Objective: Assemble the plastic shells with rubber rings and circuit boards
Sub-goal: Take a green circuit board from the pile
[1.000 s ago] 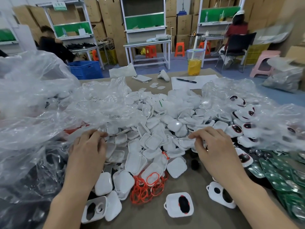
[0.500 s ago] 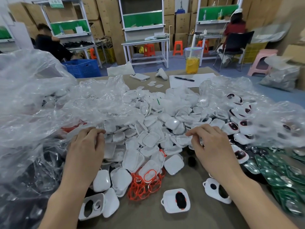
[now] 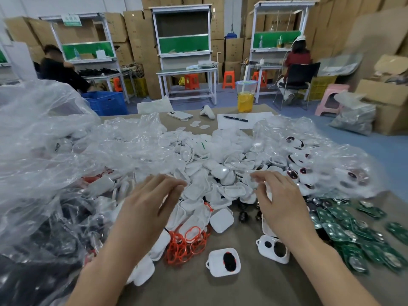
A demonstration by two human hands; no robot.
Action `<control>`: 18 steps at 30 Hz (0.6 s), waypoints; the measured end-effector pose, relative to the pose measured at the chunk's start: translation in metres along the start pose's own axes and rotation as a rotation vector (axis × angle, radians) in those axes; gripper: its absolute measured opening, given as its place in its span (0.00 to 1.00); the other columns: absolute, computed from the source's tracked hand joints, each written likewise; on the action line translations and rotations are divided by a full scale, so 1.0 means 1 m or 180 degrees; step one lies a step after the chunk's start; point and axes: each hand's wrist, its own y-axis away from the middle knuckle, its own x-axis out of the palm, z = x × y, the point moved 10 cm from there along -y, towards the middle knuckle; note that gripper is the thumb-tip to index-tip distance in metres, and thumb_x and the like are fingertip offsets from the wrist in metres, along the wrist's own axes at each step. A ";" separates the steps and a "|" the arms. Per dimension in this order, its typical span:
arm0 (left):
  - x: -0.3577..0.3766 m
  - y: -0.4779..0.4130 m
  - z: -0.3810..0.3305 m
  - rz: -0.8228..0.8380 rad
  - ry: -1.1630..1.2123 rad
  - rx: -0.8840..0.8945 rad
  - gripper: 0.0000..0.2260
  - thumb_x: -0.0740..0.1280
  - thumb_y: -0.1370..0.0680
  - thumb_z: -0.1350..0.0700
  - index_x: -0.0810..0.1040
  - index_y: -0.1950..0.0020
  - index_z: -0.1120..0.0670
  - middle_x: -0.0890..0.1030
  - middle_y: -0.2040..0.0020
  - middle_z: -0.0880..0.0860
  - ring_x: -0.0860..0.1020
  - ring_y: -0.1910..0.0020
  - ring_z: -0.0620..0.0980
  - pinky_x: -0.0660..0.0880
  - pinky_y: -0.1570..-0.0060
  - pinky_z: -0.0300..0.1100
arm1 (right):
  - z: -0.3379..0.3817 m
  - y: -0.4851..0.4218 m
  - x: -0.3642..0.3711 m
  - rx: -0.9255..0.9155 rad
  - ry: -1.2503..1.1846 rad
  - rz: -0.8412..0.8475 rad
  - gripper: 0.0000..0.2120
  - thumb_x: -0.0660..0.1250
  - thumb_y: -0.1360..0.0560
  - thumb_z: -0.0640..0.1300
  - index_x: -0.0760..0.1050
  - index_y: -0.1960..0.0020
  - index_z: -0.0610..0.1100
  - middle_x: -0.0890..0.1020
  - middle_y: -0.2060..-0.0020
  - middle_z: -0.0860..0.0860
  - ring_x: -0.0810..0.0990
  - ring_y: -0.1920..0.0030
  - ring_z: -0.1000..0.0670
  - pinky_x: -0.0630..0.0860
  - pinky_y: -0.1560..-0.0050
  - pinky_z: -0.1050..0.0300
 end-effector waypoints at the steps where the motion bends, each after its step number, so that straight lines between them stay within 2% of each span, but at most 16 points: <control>1: 0.006 0.007 -0.011 0.0066 -0.0061 0.0145 0.15 0.59 0.17 0.48 0.84 0.46 0.52 0.82 0.49 0.44 0.78 0.48 0.46 0.73 0.47 0.43 | -0.003 0.003 -0.003 0.0038 0.0046 -0.0006 0.14 0.61 0.21 0.41 0.79 0.40 0.48 0.81 0.47 0.54 0.76 0.44 0.48 0.71 0.39 0.51; 4: 0.025 0.031 -0.030 0.0260 -0.0193 0.0366 0.15 0.59 0.18 0.45 0.83 0.45 0.49 0.81 0.46 0.43 0.78 0.45 0.47 0.69 0.43 0.41 | -0.011 0.010 -0.008 0.0175 0.0260 0.0040 0.14 0.61 0.20 0.40 0.78 0.37 0.48 0.81 0.45 0.53 0.75 0.41 0.47 0.69 0.36 0.49; 8: 0.039 0.048 -0.028 0.0392 -0.0297 0.0390 0.15 0.60 0.20 0.42 0.82 0.43 0.47 0.79 0.39 0.45 0.73 0.40 0.48 0.67 0.40 0.43 | -0.017 0.024 -0.021 0.0378 0.0485 -0.0066 0.17 0.59 0.21 0.39 0.76 0.34 0.48 0.81 0.42 0.51 0.75 0.39 0.45 0.68 0.34 0.47; 12: 0.051 0.049 -0.016 0.0582 -0.0448 0.0353 0.16 0.60 0.22 0.41 0.83 0.44 0.45 0.79 0.39 0.46 0.73 0.39 0.48 0.67 0.40 0.43 | -0.029 0.044 -0.038 0.0620 0.0784 -0.0220 0.18 0.62 0.22 0.38 0.77 0.34 0.44 0.80 0.40 0.46 0.74 0.37 0.43 0.66 0.31 0.46; 15: 0.053 0.039 0.007 0.0669 -0.0311 -0.0069 0.17 0.58 0.21 0.37 0.81 0.43 0.43 0.77 0.37 0.43 0.72 0.36 0.48 0.68 0.38 0.42 | -0.038 0.058 -0.049 0.0890 0.1210 -0.0164 0.19 0.61 0.21 0.42 0.73 0.30 0.45 0.76 0.33 0.45 0.70 0.31 0.42 0.59 0.24 0.42; 18: 0.057 0.036 0.026 0.0731 -0.0222 -0.0474 0.13 0.65 0.21 0.39 0.80 0.39 0.40 0.74 0.33 0.42 0.69 0.31 0.48 0.67 0.35 0.46 | -0.054 0.070 -0.067 0.1217 0.1378 -0.0244 0.21 0.61 0.21 0.44 0.71 0.28 0.47 0.72 0.28 0.43 0.62 0.24 0.41 0.50 0.22 0.40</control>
